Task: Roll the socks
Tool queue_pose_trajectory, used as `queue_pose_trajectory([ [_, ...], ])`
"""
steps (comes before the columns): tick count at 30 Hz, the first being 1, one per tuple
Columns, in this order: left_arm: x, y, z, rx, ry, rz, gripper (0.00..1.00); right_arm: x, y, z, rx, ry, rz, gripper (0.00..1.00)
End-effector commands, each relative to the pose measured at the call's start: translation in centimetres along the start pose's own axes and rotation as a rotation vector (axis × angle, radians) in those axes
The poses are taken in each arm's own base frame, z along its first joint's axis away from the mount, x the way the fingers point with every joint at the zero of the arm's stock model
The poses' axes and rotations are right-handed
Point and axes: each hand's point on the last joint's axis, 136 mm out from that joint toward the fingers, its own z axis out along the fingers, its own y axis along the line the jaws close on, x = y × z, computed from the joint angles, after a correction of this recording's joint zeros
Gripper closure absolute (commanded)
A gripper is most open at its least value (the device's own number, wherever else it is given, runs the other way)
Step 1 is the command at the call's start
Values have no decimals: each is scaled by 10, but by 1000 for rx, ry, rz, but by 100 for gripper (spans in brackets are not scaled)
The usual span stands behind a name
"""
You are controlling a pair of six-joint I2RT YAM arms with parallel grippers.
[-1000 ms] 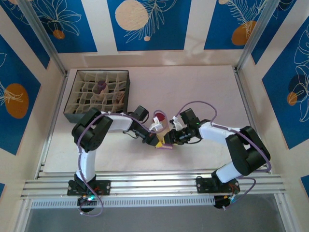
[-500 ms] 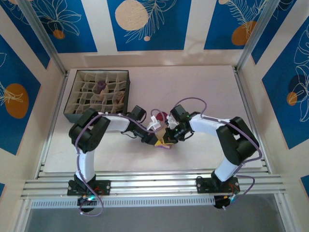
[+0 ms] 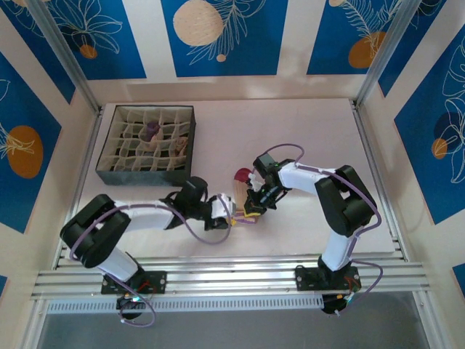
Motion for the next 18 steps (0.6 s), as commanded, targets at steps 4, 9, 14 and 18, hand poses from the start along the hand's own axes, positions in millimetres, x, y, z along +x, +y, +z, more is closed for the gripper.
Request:
queue_pose_trajectory([
  [4, 11, 11, 16, -174, 153, 321, 68, 21, -37, 23, 87, 112, 72, 100],
  [9, 16, 15, 23, -202, 180, 351, 64, 21, -35, 23, 68, 124, 72, 100],
  [14, 24, 12, 26, -193, 204, 371, 64, 20, -35, 21, 40, 128, 85, 100],
  [18, 34, 10, 31, -179, 235, 378, 63, 19, -32, 20, -3, 135, 93, 100],
])
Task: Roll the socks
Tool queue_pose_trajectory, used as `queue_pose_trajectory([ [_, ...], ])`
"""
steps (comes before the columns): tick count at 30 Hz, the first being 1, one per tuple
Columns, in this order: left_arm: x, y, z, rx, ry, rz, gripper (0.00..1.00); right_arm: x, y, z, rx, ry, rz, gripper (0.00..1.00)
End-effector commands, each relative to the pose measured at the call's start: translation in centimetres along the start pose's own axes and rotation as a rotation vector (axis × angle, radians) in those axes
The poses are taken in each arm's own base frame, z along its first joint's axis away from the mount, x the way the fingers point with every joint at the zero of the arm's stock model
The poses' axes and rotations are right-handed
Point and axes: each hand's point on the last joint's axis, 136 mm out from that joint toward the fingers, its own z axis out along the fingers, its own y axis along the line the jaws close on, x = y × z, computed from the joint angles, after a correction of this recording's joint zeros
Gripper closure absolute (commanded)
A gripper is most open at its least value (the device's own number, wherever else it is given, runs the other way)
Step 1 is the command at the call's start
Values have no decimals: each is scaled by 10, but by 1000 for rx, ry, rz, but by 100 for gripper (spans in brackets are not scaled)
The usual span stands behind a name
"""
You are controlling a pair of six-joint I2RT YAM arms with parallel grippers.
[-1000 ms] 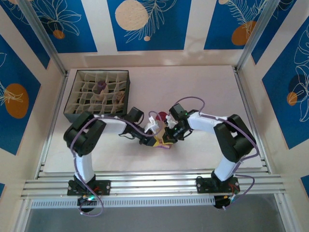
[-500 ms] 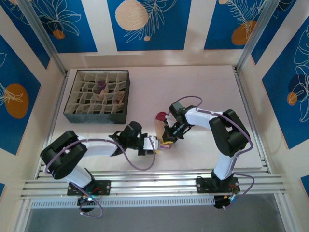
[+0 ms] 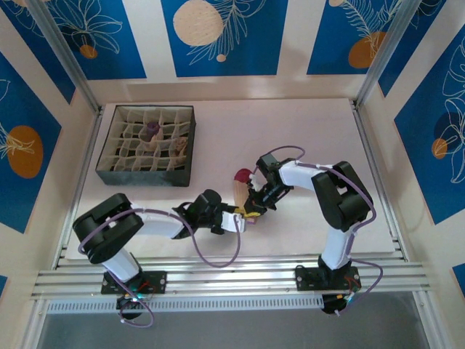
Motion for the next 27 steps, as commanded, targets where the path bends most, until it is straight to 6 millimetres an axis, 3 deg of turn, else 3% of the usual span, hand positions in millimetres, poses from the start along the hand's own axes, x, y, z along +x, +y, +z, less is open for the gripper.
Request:
queue_pose_trajectory([
  [1, 14, -9, 6, 15, 51, 32, 63, 16, -35, 15, 92, 72, 70, 100],
  [7, 23, -21, 15, 49, 78, 41, 63, 18, -30, 17, 37, 96, 75, 100],
  [11, 28, -28, 18, 107, 124, 32, 80, 17, -25, 15, -11, 92, 74, 100],
  [13, 29, -31, 18, 145, 145, 5, 91, 15, -21, 11, -33, 73, 59, 91],
  [15, 26, -33, 17, 196, 147, -50, 98, 13, -17, 5, -45, 38, 29, 68],
  [16, 22, -37, 15, 255, 136, -96, 100, 11, -15, 0, -52, 14, 15, 62],
  [22, 7, -52, 6, 509, 100, -344, 100, -1, -8, -33, -92, -186, -42, 52],
  [27, 1, -45, 3, 616, 96, -525, 100, 3, -11, -41, -82, -254, -78, 52],
])
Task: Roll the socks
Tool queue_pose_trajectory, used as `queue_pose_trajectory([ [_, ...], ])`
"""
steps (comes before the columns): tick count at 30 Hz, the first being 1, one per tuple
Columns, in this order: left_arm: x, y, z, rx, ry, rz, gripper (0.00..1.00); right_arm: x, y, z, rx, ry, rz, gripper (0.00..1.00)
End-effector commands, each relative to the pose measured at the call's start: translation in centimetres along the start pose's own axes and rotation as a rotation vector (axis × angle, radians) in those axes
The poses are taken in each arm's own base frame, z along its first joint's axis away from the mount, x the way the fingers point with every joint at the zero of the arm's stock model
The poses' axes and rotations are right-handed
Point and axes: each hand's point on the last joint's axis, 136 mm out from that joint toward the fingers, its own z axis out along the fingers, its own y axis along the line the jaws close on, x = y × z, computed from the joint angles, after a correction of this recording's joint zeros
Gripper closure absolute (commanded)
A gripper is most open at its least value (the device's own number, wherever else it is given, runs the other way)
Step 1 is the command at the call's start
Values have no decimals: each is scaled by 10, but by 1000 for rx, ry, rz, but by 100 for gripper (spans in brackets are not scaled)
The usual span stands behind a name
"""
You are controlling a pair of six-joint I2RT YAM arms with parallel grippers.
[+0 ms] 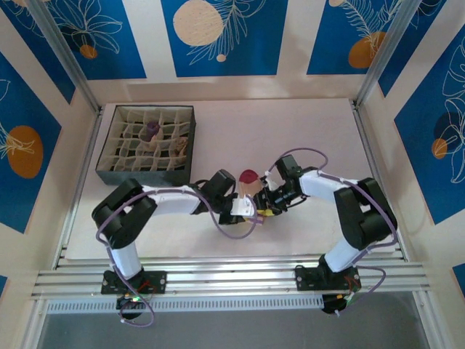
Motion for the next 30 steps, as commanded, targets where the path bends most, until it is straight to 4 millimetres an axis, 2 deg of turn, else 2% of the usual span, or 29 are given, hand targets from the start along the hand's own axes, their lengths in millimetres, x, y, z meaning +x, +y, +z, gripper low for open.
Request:
queue_pose_trajectory([
  [1, 29, -44, 0, 255, 85, -277, 100, -1, -1, -3, -2, -51, -23, 52],
  [9, 17, -25, -6, 419, 56, -595, 100, 6, -1, -2, -15, -85, -65, 51],
  [13, 15, -11, -6, 431, 23, -743, 100, 8, -3, 2, -11, -76, -75, 52],
  [14, 15, -8, -5, 426, 14, -760, 100, 8, -5, 4, -6, -69, -69, 55],
  [16, 19, -3, -3, 408, 17, -797, 100, 8, -13, 7, 31, -47, -28, 68],
  [18, 21, 0, -1, 386, 16, -798, 100, 10, -31, 10, 124, -14, 53, 83],
  [19, 22, 1, 0, 368, 9, -794, 96, 11, -39, 11, 162, 6, 95, 89],
  [22, 26, 4, -1, 310, 4, -757, 88, 14, -54, 15, 231, 48, 171, 98],
  [24, 27, 5, -5, 271, -2, -699, 83, 14, -57, 16, 263, 71, 191, 100],
  [30, 5, 7, -33, 105, -136, -416, 75, 11, -61, 19, 297, 127, 205, 100],
])
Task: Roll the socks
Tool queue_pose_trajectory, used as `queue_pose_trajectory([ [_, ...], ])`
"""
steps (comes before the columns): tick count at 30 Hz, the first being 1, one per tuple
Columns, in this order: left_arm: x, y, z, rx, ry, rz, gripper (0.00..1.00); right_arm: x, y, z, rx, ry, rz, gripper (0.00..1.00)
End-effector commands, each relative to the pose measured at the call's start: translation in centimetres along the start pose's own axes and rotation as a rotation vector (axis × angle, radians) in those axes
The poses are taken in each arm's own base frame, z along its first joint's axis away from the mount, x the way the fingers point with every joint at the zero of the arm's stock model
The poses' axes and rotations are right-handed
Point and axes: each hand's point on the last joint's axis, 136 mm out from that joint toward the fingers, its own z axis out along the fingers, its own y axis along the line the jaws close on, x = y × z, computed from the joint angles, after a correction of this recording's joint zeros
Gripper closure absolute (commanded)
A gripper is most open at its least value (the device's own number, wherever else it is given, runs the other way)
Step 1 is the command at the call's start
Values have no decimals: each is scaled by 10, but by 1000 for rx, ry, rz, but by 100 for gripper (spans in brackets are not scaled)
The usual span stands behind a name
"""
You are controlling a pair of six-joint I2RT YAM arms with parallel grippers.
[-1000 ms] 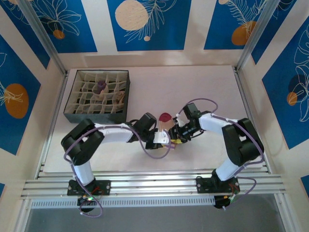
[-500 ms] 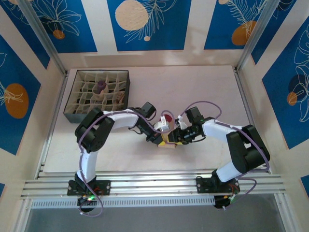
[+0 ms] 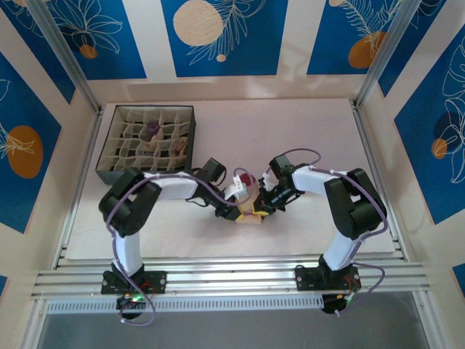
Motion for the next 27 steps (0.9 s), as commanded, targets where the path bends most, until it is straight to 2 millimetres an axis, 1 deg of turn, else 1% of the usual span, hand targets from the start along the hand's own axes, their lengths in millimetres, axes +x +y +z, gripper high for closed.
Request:
queue_pose_trajectory([
  [1, -9, -7, -14, -97, -60, 201, 74, 11, -41, 9, 186, 54, 73, 100],
  [4, -12, -20, -21, -179, -96, 397, 72, 10, -38, 10, 188, 63, 65, 100],
  [7, -13, -21, -25, -329, -101, 566, 69, 10, -37, 12, 196, 79, 61, 100],
  [9, -10, -25, -23, -426, -64, 708, 66, 9, -35, 13, 206, 89, 58, 100],
  [11, -9, -25, -21, -500, -27, 778, 65, 9, -34, 14, 220, 97, 52, 100],
  [13, -9, -27, -16, -517, -16, 816, 65, 10, -34, 16, 229, 105, 51, 100],
  [16, -4, -28, -4, -524, 27, 866, 63, 14, -32, 18, 223, 128, 61, 100],
  [19, 0, -24, 7, -528, 66, 889, 62, 17, -29, 18, 220, 133, 53, 100],
  [22, 4, -15, 12, -552, 79, 895, 58, 18, -30, 18, 227, 148, 47, 100],
  [27, 10, 2, 21, -596, 96, 867, 54, 23, -28, 20, 218, 165, 33, 100],
])
